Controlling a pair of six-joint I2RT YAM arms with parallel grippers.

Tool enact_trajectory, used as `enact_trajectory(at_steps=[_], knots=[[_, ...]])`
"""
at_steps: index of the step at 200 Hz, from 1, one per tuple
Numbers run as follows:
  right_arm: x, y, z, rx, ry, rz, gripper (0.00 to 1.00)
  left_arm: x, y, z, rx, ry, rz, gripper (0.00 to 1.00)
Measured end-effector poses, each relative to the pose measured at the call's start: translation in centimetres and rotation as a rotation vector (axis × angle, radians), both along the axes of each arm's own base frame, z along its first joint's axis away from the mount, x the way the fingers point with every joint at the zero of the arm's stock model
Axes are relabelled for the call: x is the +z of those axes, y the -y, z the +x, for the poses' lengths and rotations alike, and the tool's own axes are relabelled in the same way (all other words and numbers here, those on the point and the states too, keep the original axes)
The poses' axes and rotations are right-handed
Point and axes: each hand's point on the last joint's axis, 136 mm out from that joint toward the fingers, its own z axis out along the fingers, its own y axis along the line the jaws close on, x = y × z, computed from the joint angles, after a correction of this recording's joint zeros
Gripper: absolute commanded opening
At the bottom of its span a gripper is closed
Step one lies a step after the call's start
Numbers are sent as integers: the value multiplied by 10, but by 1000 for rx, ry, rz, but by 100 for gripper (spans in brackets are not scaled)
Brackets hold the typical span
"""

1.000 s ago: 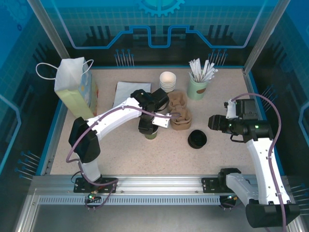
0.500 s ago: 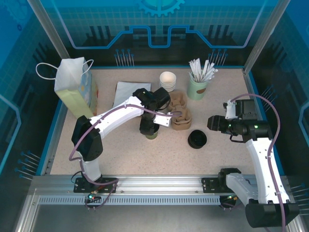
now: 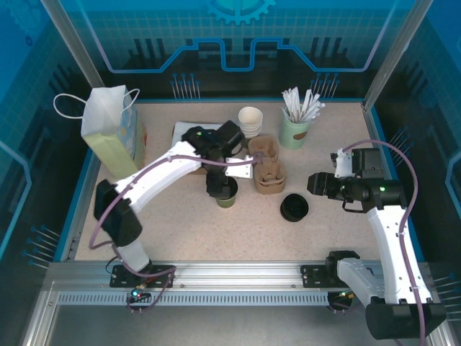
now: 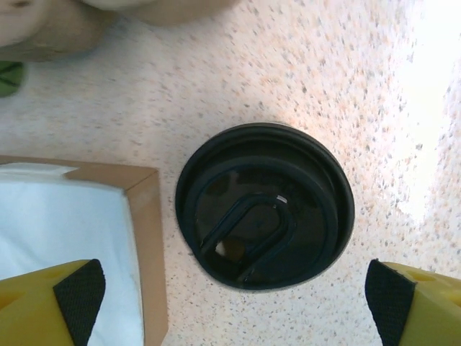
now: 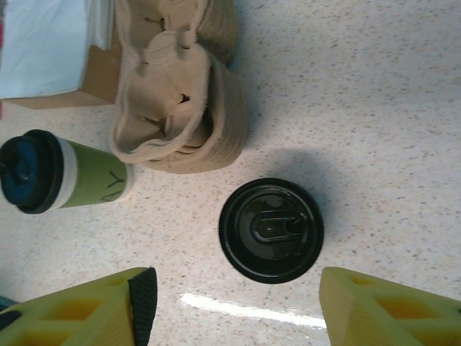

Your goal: Pack the takeout coffee

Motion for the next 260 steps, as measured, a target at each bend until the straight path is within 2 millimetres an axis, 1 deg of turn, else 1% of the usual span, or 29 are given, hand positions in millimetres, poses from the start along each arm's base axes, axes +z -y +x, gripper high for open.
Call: enact_trajectory(at_steps=[22,23,46,60,73,88,101,105,106,117,125,140,157,167,178,202,214,235,260], knots=[[7,-8,2,14,20,53,59,35,-8,-11,62,84,-164,99],[8,-9,2,17,23,58,59,40,-10,-13,71,93,-182,99],[13,-17,4,30,33,103,59,72,-21,-27,150,173,-356,99],[14,-23,5,44,29,122,59,83,-27,-32,211,204,-442,99],[13,-32,5,69,18,130,59,84,-30,-33,270,211,-498,99],[12,-45,5,111,1,136,58,79,-33,-36,360,193,-557,99],[11,-61,6,162,-13,126,58,74,-37,-36,444,180,-598,99],[11,-62,6,165,-14,125,58,71,-39,-36,483,173,-613,99],[10,-66,6,179,-17,122,58,70,-39,-36,488,172,-614,99],[10,-78,7,215,-27,109,58,67,-45,-34,593,158,-653,99],[9,-85,10,233,-35,92,58,64,-52,-33,677,143,-682,98],[9,-105,17,286,-49,69,58,63,-67,-27,854,105,-741,96],[5,-124,27,330,-67,38,58,60,-85,-20,1065,53,-819,93],[1,-136,31,354,-83,22,58,54,-93,-18,1168,12,-855,93],[-3,-148,37,379,-96,7,57,42,-100,-19,1274,-50,-884,93],[-14,-175,48,429,-129,-23,58,9,-98,-30,1429,-216,-896,92],[-20,-186,52,447,-141,-32,57,-2,-94,-35,1472,-285,-898,92],[-29,-203,57,475,-167,-47,57,-15,-85,-39,1521,-383,-907,90],[-39,-218,63,500,-187,-63,56,-28,-75,-39,1557,-477,-915,89]])
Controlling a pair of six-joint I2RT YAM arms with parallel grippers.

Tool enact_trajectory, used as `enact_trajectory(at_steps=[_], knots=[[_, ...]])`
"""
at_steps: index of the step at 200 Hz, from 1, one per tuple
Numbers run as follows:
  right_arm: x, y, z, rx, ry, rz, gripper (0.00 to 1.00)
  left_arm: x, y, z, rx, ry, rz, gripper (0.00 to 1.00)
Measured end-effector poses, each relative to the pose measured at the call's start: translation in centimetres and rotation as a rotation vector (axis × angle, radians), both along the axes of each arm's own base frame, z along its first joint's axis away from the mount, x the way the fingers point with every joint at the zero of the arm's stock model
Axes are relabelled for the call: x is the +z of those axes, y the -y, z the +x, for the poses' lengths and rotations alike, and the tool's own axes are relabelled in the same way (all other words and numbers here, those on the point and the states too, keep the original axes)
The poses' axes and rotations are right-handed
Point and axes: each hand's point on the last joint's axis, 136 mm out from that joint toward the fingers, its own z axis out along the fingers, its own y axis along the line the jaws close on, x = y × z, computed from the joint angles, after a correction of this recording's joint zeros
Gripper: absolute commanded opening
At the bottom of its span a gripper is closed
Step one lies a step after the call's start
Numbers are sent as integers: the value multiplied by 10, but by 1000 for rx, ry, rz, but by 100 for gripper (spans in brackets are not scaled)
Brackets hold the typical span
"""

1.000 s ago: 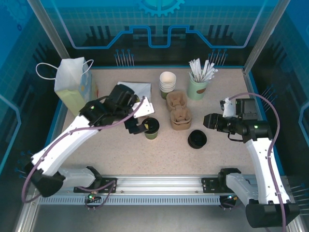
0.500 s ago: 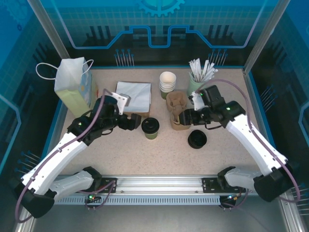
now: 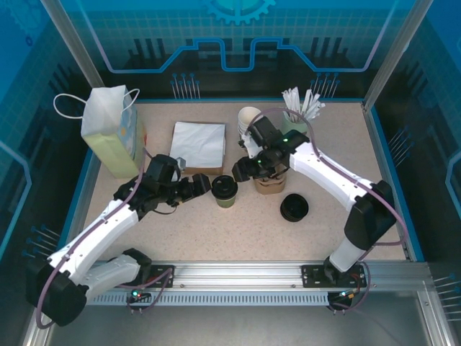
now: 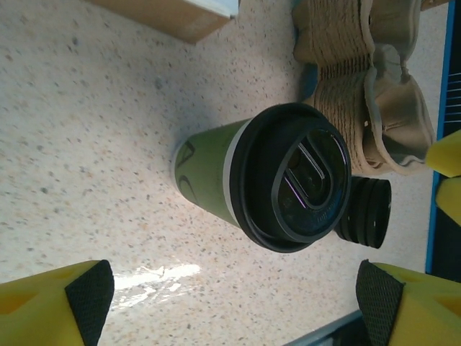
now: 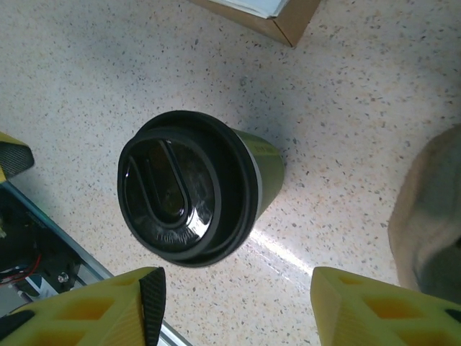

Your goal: Pack the takeout coffee

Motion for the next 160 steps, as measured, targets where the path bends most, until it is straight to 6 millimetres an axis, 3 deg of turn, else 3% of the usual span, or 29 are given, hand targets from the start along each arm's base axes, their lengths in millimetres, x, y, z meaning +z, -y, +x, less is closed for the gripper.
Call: enact_trajectory(at_steps=[46,160], knots=[[-15,-15,7,25,-13,-37,55,-17,17,8,-12,-79,-58,87],[-42,-23,16,27,-66,-71,51,-33,24,19,3,-116,-70,77]])
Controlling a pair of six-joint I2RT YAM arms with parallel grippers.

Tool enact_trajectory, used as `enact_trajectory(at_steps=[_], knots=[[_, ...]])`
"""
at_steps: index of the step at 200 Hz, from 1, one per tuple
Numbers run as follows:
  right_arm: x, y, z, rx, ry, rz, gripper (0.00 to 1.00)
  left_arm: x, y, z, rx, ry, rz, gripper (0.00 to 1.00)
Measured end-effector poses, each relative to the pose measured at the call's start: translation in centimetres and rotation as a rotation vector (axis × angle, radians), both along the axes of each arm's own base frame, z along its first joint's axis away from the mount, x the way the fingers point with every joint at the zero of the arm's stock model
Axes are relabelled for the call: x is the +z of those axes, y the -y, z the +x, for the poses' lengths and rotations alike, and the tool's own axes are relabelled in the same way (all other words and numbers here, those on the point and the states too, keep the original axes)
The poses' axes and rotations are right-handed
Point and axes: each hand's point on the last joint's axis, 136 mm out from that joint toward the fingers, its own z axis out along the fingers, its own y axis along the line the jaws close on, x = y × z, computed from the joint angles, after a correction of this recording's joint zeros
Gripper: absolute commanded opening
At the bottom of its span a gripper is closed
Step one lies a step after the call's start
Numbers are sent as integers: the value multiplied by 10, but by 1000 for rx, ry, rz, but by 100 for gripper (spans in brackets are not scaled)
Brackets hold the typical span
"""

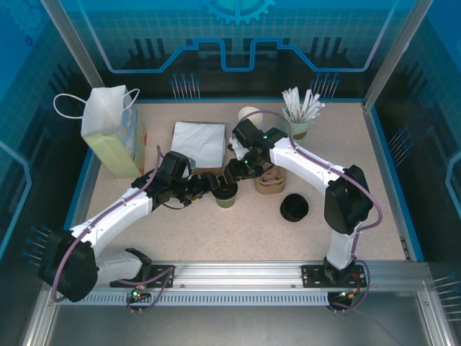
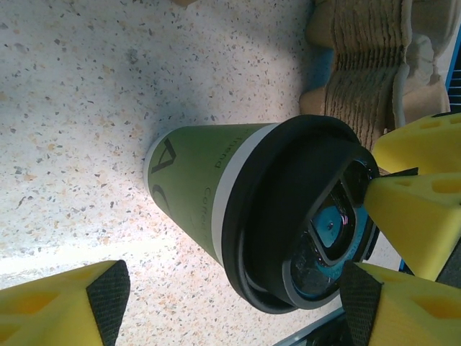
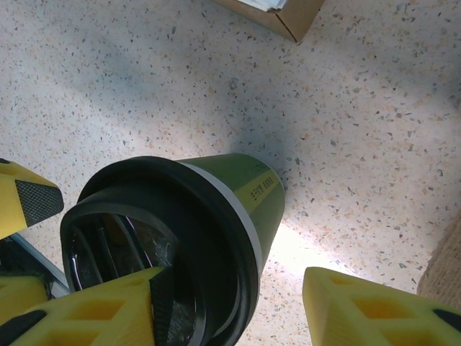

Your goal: Pack the takeout coffee

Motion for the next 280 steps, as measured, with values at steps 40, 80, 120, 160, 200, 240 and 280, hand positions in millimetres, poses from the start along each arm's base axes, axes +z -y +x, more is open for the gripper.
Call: enact_trajectory(at_steps=[40,80,120,160,200,240,280], knots=[[-2,-1,-1,2,-8,2,48,-12,-1,-3,0,-33,16,75],[-2,-1,-2,4,-17,3,44,-16,-2,-4,-1,-44,23,75],[-2,-2,-4,6,-26,8,41,-17,-2,-4,-2,-44,23,74],[-2,-2,-6,7,-38,11,38,-19,-2,-3,-2,-42,21,75],[-3,-3,-7,6,-47,16,34,-20,1,-2,-9,-42,15,75],[-4,-3,-8,4,-50,15,33,-21,5,0,-18,-37,10,75],[-6,-3,-8,4,-51,18,33,-22,8,1,-24,-34,6,75]])
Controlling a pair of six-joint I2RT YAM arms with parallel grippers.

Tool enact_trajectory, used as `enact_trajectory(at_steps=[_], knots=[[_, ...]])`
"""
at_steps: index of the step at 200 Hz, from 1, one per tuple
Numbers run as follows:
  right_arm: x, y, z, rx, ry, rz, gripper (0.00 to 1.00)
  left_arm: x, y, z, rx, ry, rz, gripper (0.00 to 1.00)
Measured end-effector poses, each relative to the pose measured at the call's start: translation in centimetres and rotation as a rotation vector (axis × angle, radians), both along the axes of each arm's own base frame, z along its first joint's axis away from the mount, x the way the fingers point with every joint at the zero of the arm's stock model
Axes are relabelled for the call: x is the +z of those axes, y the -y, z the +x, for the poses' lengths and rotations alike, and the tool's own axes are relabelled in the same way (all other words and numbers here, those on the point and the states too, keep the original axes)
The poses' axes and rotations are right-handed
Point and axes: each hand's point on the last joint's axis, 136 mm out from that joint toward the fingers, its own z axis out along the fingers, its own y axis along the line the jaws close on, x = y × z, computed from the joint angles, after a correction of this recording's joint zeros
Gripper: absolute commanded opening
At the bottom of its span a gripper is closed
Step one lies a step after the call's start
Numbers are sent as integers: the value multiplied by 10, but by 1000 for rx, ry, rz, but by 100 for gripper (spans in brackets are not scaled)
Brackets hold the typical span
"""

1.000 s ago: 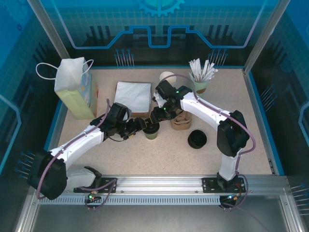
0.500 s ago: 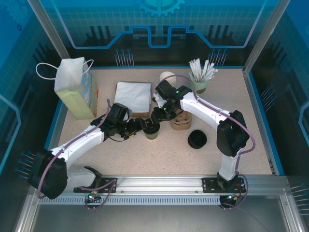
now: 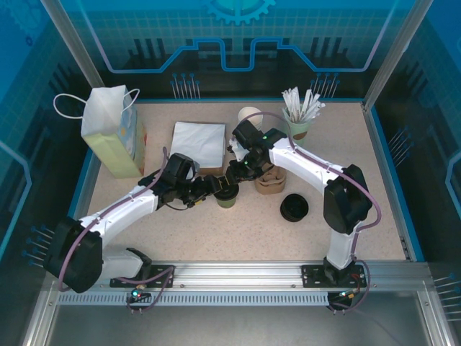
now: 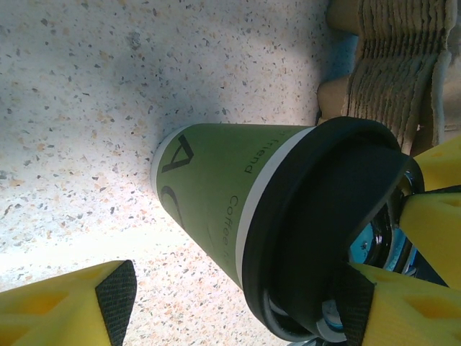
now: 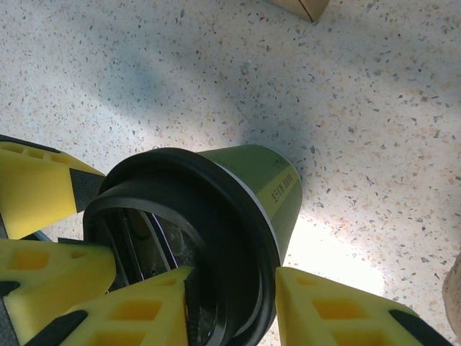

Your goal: Pack the takeout coffee

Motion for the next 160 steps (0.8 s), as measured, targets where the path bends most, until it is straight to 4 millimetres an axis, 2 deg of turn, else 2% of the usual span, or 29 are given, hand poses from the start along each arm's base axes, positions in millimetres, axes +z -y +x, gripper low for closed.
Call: enact_trajectory(at_steps=[160], knots=[[-7,2,-6,4,-17,5,30,-4,-1,-5,4,26,-20,71]])
